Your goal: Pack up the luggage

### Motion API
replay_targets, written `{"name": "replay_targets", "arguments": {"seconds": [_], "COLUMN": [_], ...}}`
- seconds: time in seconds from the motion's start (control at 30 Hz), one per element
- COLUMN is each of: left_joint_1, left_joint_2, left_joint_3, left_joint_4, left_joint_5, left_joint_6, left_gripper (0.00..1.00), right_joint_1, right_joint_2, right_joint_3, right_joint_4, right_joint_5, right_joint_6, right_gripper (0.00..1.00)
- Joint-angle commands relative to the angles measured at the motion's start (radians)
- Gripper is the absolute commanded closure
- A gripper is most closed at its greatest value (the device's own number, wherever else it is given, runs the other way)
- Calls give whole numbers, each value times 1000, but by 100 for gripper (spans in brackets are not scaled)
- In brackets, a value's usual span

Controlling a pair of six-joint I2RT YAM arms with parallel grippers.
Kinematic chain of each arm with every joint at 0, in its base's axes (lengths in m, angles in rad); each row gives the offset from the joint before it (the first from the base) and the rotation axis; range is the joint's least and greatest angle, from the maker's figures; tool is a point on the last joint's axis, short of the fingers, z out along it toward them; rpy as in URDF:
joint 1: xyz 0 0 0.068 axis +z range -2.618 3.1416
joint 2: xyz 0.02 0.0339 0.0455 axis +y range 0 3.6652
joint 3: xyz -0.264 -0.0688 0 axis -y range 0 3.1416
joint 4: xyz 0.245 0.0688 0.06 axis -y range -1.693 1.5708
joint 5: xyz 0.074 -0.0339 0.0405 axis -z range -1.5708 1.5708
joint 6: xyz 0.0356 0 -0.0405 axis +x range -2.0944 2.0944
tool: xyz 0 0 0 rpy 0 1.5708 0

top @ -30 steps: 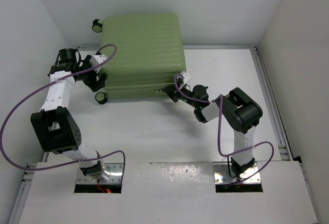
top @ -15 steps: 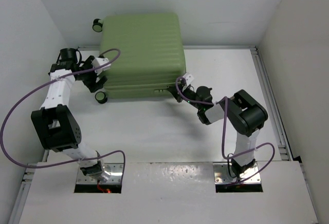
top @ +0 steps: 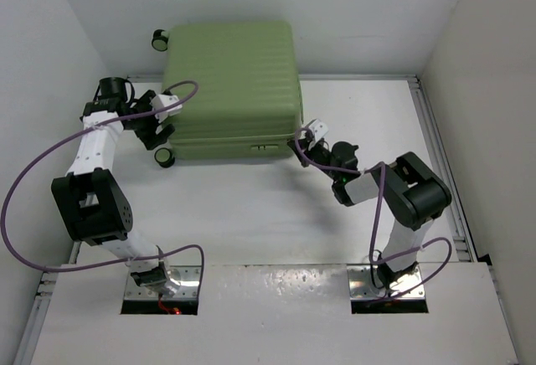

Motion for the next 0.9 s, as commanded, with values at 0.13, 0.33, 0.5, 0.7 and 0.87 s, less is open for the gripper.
{"name": "replay_targets", "arguments": {"seconds": [0.13, 0.33, 0.5, 0.7, 0.87], "left_joint_1": [6, 15, 15, 15, 6], "left_joint_2": [90, 131, 162, 191, 222], "left_joint_3": [-38, -5, 15, 35, 46], "left_joint_4": [19, 19, 29, 29, 29], "left_joint_5": [-17, -17, -17, -26, -26], "left_joint_6": [21, 30, 30, 30, 30], "left_gripper": [100, 100, 100, 100, 100], "right_joint_1": [-118, -191, -260, -302, -311], "right_joint_2": [-102, -86, 2, 136, 287], "right_joint_3": [-68, -51, 91, 252, 412], "right_joint_4": [23, -4, -26, -29, -18], "right_joint_5": [67, 67, 72, 60, 55], "right_joint_6": [-74, -131, -150, -170, -178], "right_gripper": [100, 100, 100, 100, 100]}}
